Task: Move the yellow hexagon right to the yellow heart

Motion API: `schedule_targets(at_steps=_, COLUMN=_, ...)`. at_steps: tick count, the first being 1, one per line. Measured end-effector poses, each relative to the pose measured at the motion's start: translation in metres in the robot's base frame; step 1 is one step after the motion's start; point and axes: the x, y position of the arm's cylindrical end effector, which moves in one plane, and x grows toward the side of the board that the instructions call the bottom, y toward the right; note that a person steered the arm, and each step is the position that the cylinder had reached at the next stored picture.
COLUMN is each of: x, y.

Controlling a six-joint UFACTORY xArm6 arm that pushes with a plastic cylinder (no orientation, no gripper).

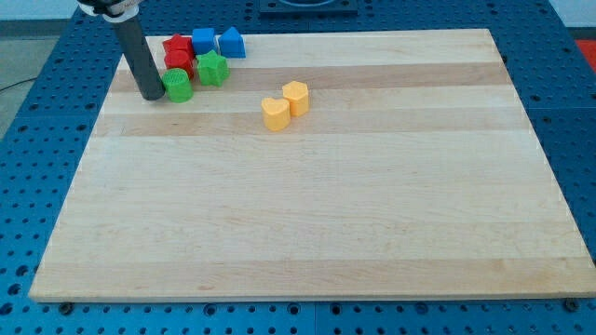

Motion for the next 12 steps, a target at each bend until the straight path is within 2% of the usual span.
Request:
schedule_targets(at_steps=3, x=0.0, y=0.005)
schedule_targets(at_steps=4, x=0.028, y=0.007)
schedule_targets(at_steps=5, x=0.067, y=0.065)
schedule_targets(at_steps=7, x=0.105, y=0.219)
schedule_targets(at_steps=8, x=0.076, y=0.225)
schedule_targets(at_steps=12, x=0.016, y=0.118)
